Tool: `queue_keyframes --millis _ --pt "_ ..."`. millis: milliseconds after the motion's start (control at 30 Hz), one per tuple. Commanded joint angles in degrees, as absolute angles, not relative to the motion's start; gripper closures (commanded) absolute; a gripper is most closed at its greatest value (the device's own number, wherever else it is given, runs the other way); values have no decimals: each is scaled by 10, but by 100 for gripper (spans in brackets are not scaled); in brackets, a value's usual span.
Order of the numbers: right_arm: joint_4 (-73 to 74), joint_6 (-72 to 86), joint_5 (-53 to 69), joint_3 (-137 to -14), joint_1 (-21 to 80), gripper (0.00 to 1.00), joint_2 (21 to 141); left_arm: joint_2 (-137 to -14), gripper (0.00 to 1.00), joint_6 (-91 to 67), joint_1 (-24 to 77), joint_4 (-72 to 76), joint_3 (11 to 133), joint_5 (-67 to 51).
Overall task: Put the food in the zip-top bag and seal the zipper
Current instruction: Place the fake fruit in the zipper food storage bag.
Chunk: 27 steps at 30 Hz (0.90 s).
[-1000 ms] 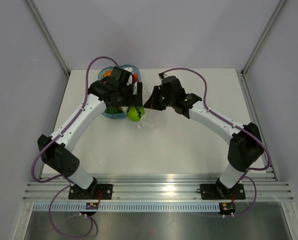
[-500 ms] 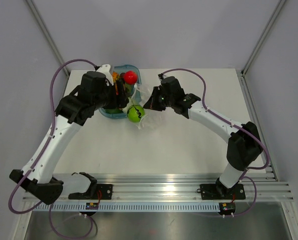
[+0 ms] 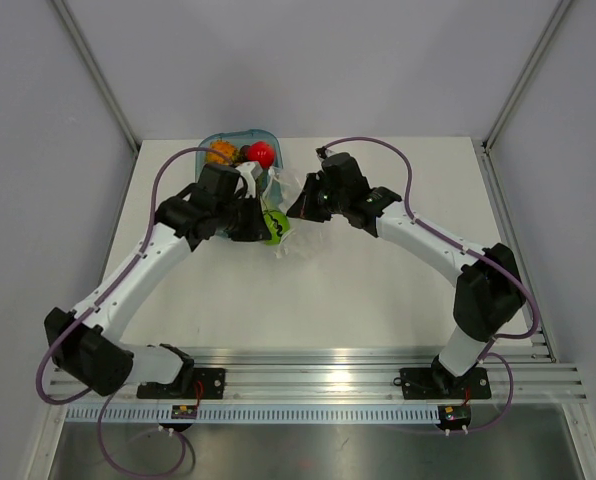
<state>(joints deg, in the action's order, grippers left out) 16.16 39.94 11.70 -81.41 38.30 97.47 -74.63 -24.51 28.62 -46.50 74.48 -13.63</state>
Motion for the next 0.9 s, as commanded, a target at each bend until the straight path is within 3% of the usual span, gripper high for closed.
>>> queue_keyframes --millis 0,300,867 --pt "147 404 134 -824 388 100 955 -790 97 -250 287 -393 773 -160" --pt "156 403 139 -817 389 100 926 -894 100 -251 291 -372 834 -141" --pt "106 427 161 -800 389 100 956 -800 94 -219 282 -386 851 -157"
